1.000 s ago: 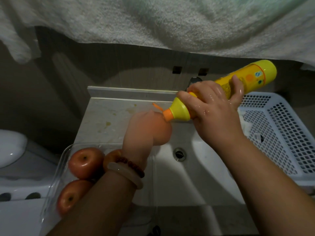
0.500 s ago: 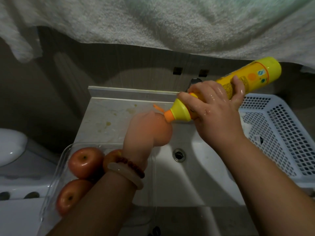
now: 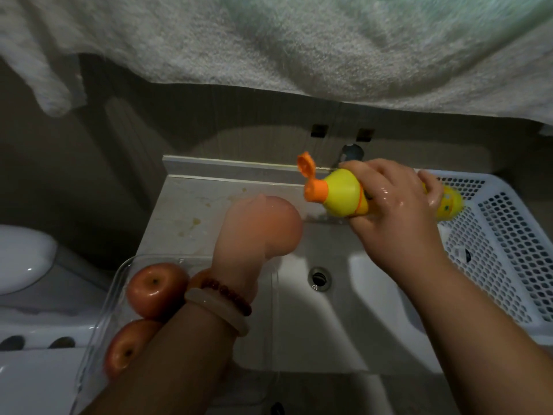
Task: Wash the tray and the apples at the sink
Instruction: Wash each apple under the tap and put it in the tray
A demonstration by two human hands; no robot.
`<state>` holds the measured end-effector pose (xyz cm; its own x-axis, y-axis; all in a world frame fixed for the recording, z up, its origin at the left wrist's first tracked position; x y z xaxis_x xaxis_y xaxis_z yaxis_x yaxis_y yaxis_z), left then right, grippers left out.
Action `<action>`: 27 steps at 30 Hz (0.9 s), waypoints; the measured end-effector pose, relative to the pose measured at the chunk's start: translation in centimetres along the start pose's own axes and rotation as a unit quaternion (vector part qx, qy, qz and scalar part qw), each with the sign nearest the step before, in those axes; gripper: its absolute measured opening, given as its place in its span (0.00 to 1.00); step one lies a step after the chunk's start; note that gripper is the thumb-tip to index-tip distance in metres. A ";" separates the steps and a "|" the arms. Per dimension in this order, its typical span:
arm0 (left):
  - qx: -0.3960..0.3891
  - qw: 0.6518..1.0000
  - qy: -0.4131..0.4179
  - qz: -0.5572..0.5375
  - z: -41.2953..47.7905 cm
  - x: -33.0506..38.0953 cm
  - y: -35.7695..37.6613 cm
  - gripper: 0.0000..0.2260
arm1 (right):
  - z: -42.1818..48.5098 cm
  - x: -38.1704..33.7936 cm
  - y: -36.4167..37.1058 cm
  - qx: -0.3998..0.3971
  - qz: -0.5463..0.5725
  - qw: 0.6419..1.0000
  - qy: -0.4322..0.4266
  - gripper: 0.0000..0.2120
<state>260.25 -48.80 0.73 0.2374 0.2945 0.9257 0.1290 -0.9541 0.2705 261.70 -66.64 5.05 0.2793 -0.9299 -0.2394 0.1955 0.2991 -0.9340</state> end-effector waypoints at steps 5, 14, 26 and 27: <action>0.008 1.000 -0.001 -0.006 0.1 0.6 -0.7 0.03 | 0.5 -0.8 -2.8 -0.015 0.283 0.958 0.042 0.27; 0.028 1.000 0.008 0.006 0.8 0.4 -1.6 0.05 | 5.1 -2.5 1.5 0.013 0.548 0.831 0.096 0.24; 0.056 0.998 -0.019 0.002 1.4 -0.1 -1.8 0.04 | 10.8 -4.0 8.3 -0.007 0.531 0.837 0.134 0.24; 0.056 0.998 -0.023 0.000 1.5 -0.1 -1.7 0.05 | 10.8 -4.0 8.5 -0.009 0.529 0.837 0.137 0.24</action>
<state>261.42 -47.11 -0.22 0.2808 0.2997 0.9118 0.2351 -0.9425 0.2374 272.36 -58.04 0.95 0.0606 -0.1615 -0.9850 -0.0388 0.9857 -0.1640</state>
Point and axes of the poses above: each hand's wrist, its own z-axis towards the middle knuckle, its own y-axis out of the palm, x = y × z, the point moved 1 cm from there along z, towards the middle knuckle, and after that the axes turned 13 degrees about -x, right-handed, at the moved point
